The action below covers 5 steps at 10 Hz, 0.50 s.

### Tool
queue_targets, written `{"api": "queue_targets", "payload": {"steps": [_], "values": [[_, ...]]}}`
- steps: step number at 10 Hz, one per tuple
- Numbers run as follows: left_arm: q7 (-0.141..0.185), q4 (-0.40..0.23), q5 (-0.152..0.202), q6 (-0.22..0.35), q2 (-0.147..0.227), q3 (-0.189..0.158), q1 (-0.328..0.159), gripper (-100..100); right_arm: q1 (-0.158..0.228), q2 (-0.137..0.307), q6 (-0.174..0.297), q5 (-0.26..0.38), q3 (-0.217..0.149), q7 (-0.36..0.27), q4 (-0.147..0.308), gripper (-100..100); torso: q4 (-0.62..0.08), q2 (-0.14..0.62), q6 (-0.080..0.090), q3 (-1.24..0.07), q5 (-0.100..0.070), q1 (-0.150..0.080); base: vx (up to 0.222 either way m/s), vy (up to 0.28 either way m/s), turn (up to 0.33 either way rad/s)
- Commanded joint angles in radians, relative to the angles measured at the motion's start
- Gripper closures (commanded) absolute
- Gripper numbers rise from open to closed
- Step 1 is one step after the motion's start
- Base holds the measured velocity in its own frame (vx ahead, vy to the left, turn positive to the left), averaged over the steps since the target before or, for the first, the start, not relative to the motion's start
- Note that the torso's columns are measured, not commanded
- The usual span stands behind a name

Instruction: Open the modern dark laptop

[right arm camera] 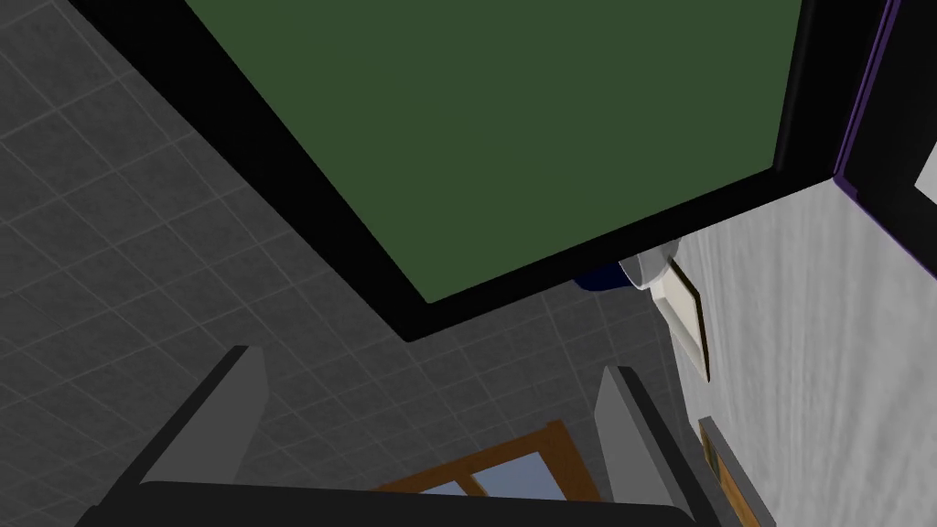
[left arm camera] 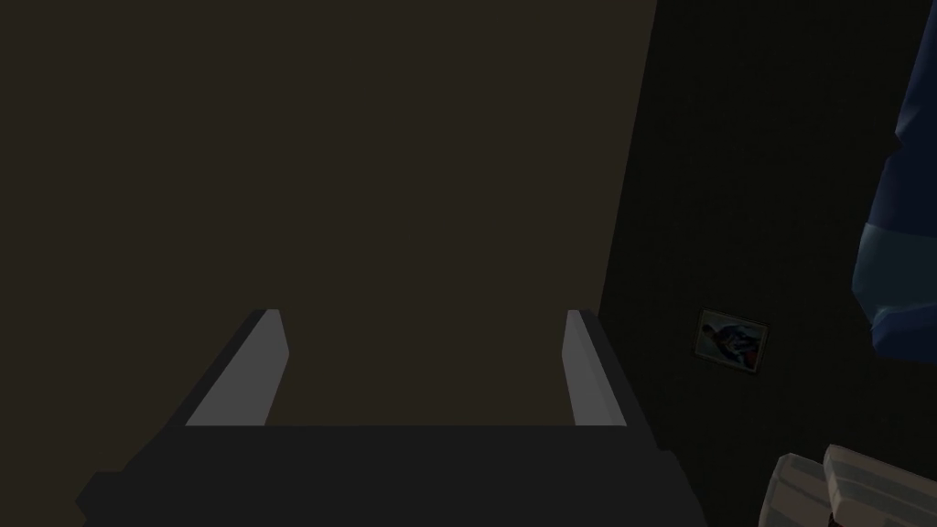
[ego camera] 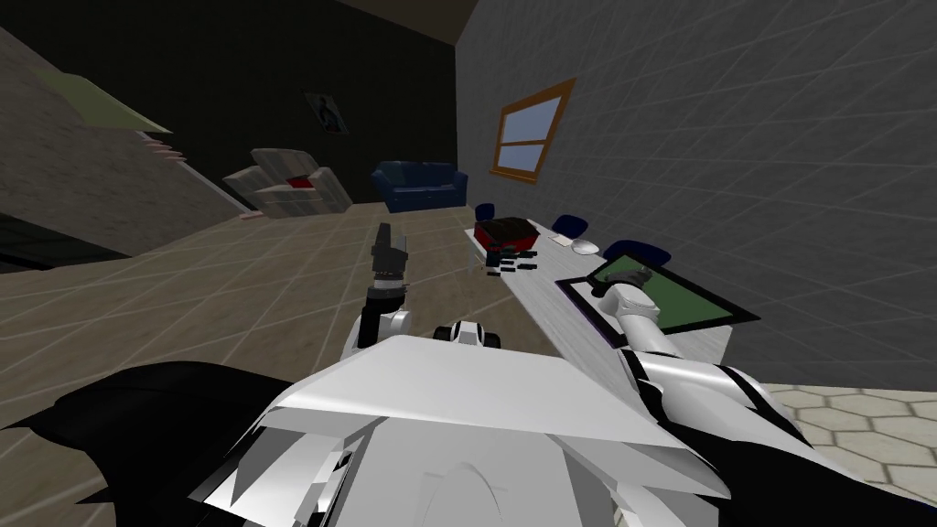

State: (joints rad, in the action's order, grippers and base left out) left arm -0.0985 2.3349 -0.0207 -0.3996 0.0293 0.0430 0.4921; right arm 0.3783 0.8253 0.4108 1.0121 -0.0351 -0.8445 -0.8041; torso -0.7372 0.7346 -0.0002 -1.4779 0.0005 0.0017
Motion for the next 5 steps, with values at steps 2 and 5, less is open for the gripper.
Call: {"api": "queue_targets", "payload": {"steps": [2,5], "values": [[0.0,0.0,0.0,0.0,0.0,0.0,0.0,0,-0.002,-0.029,-0.043,0.006,0.002,0.005,-0.062,-100,-0.003,0.01,0.001,0.006,-0.002,-0.006,-0.238,-0.092,-0.035],[0.0,0.0,0.0,0.0,0.0,0.0,0.0,0,0.004,-0.057,-0.092,0.022,0.007,0.022,-0.111,-100,0.0,0.0,0.0,0.0,0.0,0.0,-0.194,-0.063,-0.03]]}}
